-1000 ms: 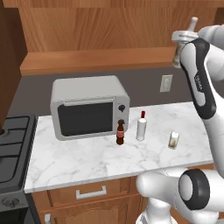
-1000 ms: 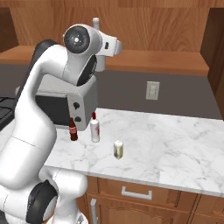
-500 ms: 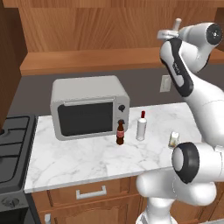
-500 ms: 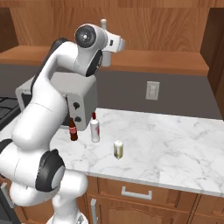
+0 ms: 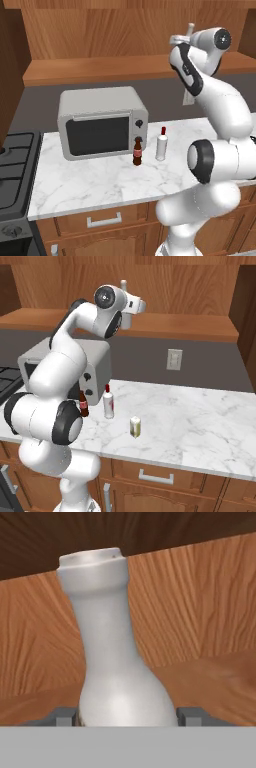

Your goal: Sort all alcoholic drinks to one cabinet, and non-alcoholic drinks to the other.

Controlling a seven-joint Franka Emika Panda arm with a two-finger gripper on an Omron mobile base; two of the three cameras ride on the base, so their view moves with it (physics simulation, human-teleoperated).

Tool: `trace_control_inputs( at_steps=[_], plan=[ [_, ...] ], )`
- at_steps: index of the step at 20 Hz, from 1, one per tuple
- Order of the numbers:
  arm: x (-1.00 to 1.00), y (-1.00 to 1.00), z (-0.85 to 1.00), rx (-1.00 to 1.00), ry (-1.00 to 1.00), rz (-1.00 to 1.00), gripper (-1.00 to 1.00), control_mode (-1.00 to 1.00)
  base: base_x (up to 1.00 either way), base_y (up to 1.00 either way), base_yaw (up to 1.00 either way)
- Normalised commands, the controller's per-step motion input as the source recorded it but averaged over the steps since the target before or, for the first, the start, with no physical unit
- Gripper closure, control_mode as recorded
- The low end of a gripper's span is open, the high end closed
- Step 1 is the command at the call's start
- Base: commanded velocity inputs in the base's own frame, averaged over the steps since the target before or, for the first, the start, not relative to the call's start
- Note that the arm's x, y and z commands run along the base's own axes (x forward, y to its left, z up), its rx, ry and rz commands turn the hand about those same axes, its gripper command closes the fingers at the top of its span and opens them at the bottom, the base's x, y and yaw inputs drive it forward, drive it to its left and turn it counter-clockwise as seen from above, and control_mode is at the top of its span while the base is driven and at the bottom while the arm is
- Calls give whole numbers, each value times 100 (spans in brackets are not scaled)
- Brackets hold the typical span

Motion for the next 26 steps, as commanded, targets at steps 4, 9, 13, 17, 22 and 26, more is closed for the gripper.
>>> trace_control_inputs(
  at_steps=[4,9,13,17,22,26],
  plan=[
    [71,-3,-5,0,0,-1,100,-100,0,0,0],
    [62,-3,-28,0,1,0,100,-100,0,0,0],
    [34,-15,-35,0,2,0,100,-100,0,0,0],
    [13,-13,-52,0,4,0,100,-100,0,0,0],
    [12,-1,-29,0,2,0,-100,-100,0,0,0],
    [15,0,0,0,0,0,-100,-100,0,0,0]
  ],
)
